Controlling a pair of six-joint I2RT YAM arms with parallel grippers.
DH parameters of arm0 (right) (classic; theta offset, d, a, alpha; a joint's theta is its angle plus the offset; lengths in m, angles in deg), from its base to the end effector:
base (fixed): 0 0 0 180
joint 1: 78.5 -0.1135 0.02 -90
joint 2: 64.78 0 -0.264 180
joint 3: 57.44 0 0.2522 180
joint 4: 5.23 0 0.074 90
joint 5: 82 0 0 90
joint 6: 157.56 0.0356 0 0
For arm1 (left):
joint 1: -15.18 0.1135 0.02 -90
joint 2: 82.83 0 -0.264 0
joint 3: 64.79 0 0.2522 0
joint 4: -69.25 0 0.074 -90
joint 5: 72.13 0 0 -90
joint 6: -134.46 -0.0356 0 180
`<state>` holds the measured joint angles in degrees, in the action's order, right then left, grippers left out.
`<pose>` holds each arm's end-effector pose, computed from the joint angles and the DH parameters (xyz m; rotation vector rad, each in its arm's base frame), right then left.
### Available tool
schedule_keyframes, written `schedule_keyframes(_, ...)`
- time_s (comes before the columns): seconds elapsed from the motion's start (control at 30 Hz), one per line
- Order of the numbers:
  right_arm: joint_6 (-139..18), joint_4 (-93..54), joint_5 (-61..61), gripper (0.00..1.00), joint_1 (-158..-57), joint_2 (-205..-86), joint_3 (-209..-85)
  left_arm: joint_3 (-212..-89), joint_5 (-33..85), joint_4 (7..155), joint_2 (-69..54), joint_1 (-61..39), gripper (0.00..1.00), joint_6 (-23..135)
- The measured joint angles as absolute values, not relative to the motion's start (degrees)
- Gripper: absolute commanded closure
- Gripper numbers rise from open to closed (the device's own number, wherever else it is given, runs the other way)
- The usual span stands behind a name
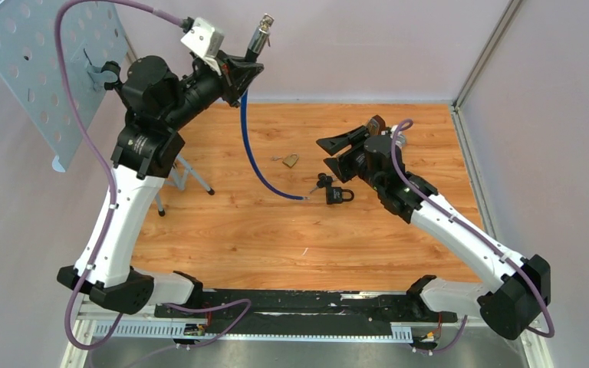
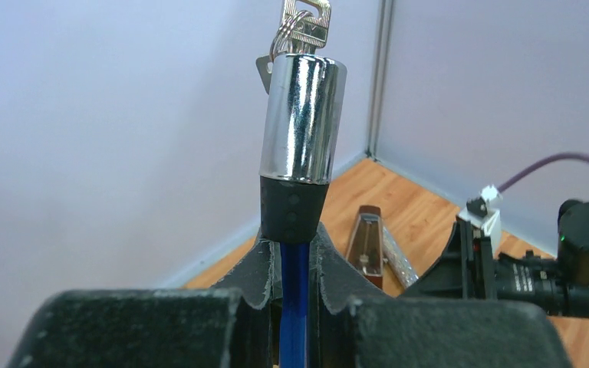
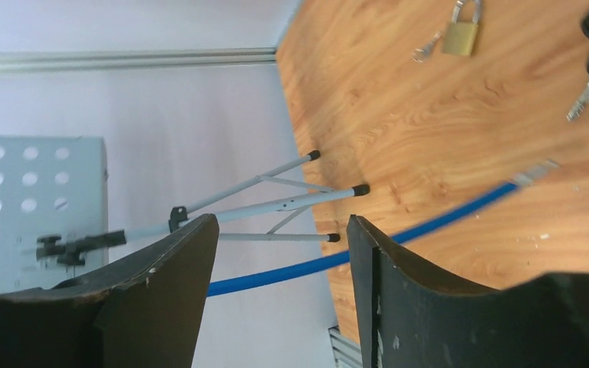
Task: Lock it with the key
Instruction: Pick up the lock from the center of the board.
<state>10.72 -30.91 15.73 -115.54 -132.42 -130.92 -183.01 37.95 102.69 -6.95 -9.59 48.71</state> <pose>0.2210 0.1608 0.3462 0.8374 1.9410 1.1766 0.2202 -0.1151 0.5560 0.5452 1.3528 -0.6630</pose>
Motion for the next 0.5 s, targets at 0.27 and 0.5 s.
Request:
schedule_keyframes(0.27,20.67,-35.13,14.74,0.34,-115.54,-137.10,-131.49,-189.75,33.62,105.29,-6.95,-9.59,1.00,44.65)
schedule_keyframes(0.5,25.68,-35.55,8.95,0.35,-115.54,-144.44,-134.99,-190.05,31.83,105.34,-6.95,-9.57,1.00,44.05)
